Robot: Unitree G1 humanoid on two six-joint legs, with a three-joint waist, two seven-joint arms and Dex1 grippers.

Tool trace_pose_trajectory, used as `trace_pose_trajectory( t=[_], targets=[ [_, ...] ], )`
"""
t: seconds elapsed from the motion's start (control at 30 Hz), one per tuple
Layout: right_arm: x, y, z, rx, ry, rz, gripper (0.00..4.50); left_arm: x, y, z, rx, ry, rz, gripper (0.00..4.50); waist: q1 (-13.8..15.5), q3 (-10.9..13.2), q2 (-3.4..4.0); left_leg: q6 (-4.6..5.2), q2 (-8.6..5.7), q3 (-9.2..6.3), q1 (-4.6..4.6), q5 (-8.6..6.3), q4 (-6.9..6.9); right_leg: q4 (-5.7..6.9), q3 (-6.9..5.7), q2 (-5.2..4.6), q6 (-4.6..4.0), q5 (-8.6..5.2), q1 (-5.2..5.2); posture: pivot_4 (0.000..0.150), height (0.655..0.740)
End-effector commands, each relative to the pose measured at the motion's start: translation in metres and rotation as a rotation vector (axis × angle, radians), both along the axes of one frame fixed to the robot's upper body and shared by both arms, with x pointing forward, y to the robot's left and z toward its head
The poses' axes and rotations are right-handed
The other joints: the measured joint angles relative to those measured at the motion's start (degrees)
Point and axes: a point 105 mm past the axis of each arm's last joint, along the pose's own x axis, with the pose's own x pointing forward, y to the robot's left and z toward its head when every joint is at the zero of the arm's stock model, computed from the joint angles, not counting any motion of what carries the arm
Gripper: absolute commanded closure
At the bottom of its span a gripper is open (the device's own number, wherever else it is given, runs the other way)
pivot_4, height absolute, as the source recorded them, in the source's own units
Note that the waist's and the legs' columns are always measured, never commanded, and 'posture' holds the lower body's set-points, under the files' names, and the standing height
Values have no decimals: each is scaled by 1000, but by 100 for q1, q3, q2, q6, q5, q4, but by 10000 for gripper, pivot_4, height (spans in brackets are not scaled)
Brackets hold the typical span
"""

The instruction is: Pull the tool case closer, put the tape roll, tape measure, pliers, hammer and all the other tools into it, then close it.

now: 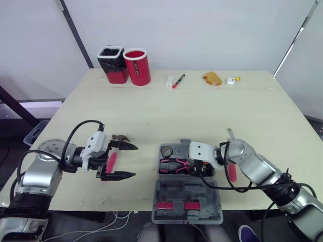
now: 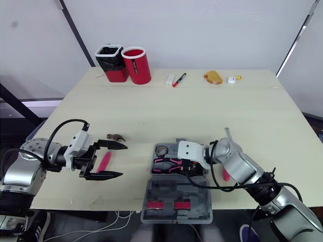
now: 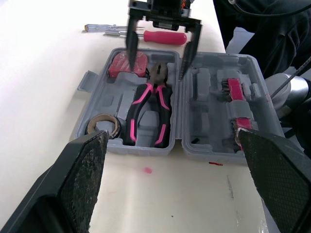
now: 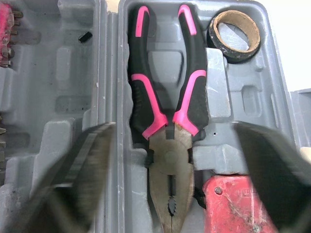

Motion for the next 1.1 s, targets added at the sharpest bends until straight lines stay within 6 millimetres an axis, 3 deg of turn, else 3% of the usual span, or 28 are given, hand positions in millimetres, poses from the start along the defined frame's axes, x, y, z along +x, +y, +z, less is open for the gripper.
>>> trace_pose_trajectory(
  t=[0.03,0.23,0.33,0.37,0.57,0.6,0.63,0.67,0.9,1.1],
  targets=[
    [-2,-1,16,70,-28,7,650,-3,-2,8,3,-24,-42,0,0,0,0,0,0,0,0,0,0,0,0,0,0,0,0,1500,7400],
    [-3,4,29,259,-17,-21,650,-2,-5,8,-14,-25,-39,0,-5,0,0,0,0,0,2,0,0,4,0,1,0,0,0,1500,7400],
    [-3,9,25,343,-19,-4,7397,-1,-7,8,-28,-27,-38,0,-3,-1,-1,0,0,-1,3,0,0,6,0,2,0,0,1,1500,7400],
    [-2,11,23,370,-16,-11,13265,-1,-7,8,-29,-27,-39,0,-3,0,-1,0,0,-1,3,0,0,6,-1,2,0,0,1,1500,7400],
    [7,12,9,384,1,-50,32702,-1,-7,8,-37,-30,-36,0,-3,-2,-3,0,0,0,3,0,2,7,1,1,0,0,1,1500,7400],
    [9,12,7,384,9,-59,40621,-1,-7,8,-40,-31,-35,0,-3,-1,-3,0,0,-1,3,0,2,7,1,1,0,0,1,1500,7400],
    [10,13,2,383,24,-73,40621,-1,-8,8,-44,-31,-33,0,-4,-1,-2,0,0,-1,3,0,2,7,1,1,0,0,1,1500,7400],
    [11,14,-1,383,34,-81,44388,0,-8,8,-46,-32,-33,0,-8,-2,-4,0,0,0,3,0,2,8,1,1,0,0,1,1500,7400],
    [11,1,-64,222,192,-228,44732,-3,-11,6,-67,-31,-19,0,-22,-8,-10,0,0,1,9,0,3,12,3,1,0,0,3,1500,7400],
    [-1,-11,-94,117,286,-256,44732,-4,-11,4,-75,-28,-4,0,-4,-23,-18,0,-1,4,30,0,8,41,8,1,-2,-1,13,1500,7400]
  ],
)
